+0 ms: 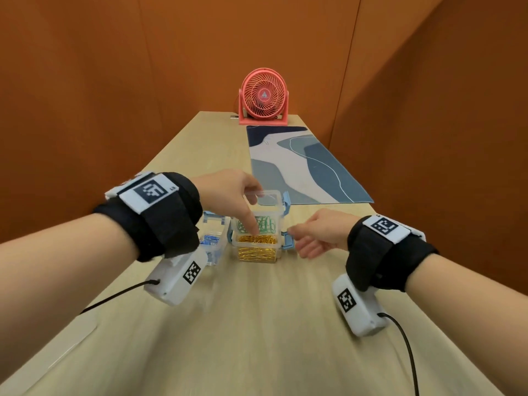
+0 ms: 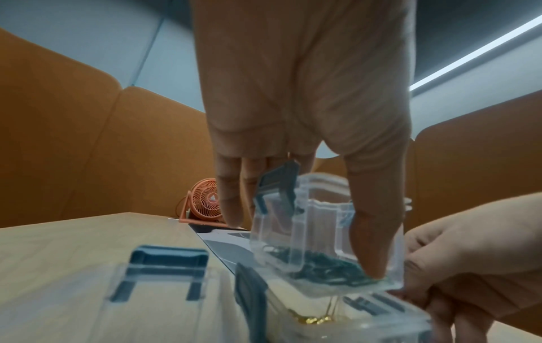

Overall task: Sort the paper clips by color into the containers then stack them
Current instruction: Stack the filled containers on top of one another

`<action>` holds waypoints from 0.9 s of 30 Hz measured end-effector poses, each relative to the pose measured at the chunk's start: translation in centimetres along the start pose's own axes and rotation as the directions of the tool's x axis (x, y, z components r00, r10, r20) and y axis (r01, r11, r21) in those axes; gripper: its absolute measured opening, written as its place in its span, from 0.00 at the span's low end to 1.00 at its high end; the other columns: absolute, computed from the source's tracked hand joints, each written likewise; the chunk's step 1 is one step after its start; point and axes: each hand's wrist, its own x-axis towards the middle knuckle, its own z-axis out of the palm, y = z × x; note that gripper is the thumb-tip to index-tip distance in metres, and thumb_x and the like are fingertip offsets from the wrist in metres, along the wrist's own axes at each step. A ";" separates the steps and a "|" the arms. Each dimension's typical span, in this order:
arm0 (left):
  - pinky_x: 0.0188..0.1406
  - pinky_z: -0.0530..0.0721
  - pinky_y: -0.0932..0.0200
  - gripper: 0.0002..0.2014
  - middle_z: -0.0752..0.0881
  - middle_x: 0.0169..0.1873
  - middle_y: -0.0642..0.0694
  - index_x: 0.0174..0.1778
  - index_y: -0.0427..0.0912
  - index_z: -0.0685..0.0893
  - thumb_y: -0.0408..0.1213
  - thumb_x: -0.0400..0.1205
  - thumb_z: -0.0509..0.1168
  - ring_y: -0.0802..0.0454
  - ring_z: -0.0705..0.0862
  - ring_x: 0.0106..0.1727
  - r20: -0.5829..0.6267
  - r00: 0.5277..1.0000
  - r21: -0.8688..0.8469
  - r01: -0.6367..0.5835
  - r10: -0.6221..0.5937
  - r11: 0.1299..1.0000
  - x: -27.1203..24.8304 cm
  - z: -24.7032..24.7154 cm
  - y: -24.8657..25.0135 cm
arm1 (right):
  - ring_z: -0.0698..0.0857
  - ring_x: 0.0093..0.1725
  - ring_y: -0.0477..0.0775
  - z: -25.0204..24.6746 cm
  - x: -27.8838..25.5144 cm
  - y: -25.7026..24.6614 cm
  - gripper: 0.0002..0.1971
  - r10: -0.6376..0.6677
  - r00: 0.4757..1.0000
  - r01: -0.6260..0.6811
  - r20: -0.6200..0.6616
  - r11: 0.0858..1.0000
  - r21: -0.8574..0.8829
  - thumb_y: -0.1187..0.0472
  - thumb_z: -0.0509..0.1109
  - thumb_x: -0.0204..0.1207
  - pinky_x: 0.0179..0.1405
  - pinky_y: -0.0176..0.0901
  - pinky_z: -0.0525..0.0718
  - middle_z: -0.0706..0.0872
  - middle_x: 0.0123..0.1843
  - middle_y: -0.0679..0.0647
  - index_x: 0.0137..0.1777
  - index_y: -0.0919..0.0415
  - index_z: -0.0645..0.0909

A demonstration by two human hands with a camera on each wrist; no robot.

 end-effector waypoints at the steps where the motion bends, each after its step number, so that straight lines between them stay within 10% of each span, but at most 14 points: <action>1: 0.50 0.74 0.64 0.40 0.82 0.62 0.51 0.73 0.45 0.71 0.43 0.66 0.80 0.54 0.79 0.56 0.007 1.000 0.017 -0.002 0.001 1.000 0.2 0.4 0.1 | 0.87 0.38 0.53 0.1 -0.3 0.0 0.18 0.035 0.998 -0.039 0.056 0.997 0.071 0.57 0.65 0.81 0.37 0.40 0.88 0.87 0.45 0.60 0.62 0.73 0.78; 12: 0.35 0.76 0.70 0.34 0.83 0.57 0.51 0.67 0.47 0.76 0.43 0.65 0.80 0.52 0.82 0.54 0.048 0.999 0.095 0.005 -0.010 0.995 0.3 0.9 0.5 | 0.86 0.34 0.47 0.7 -1.7 0.0 0.13 -0.133 0.991 0.133 -0.010 0.971 0.201 0.73 0.63 0.79 0.32 0.30 0.87 0.87 0.50 0.66 0.62 0.75 0.80; 18: 0.49 0.82 0.58 0.32 0.83 0.53 0.52 0.63 0.49 0.79 0.41 0.62 0.82 0.51 0.82 0.53 0.032 0.999 0.109 0.007 -0.011 0.994 0.1 1.3 0.5 | 0.83 0.39 0.50 1.7 -2.3 0.3 0.12 -0.277 0.958 0.269 -0.077 0.957 -0.107 0.68 0.70 0.73 0.47 0.41 0.87 0.90 0.52 0.62 0.56 0.68 0.87; 23: 0.52 0.81 0.59 0.33 0.83 0.56 0.52 0.64 0.48 0.79 0.40 0.63 0.82 0.51 0.82 0.55 0.011 1.000 0.087 0.000 -0.001 0.996 0.0 1.5 0.5 | 0.80 0.39 0.49 2.6 -2.2 0.4 0.12 -0.375 0.921 0.333 -0.108 0.899 -0.285 0.60 0.75 0.69 0.39 0.39 0.80 0.89 0.45 0.60 0.51 0.63 0.88; 27: 0.62 0.78 0.59 0.42 0.78 0.68 0.54 0.72 0.48 0.71 0.55 0.64 0.78 0.54 0.77 0.64 0.125 0.992 0.025 0.011 -0.014 1.000 -0.8 0.9 1.0 | 0.84 0.50 0.50 2.6 -2.0 0.0 0.33 -0.384 0.920 0.368 -0.081 0.915 -0.166 0.53 0.84 0.57 0.51 0.41 0.84 0.85 0.51 0.48 0.62 0.56 0.76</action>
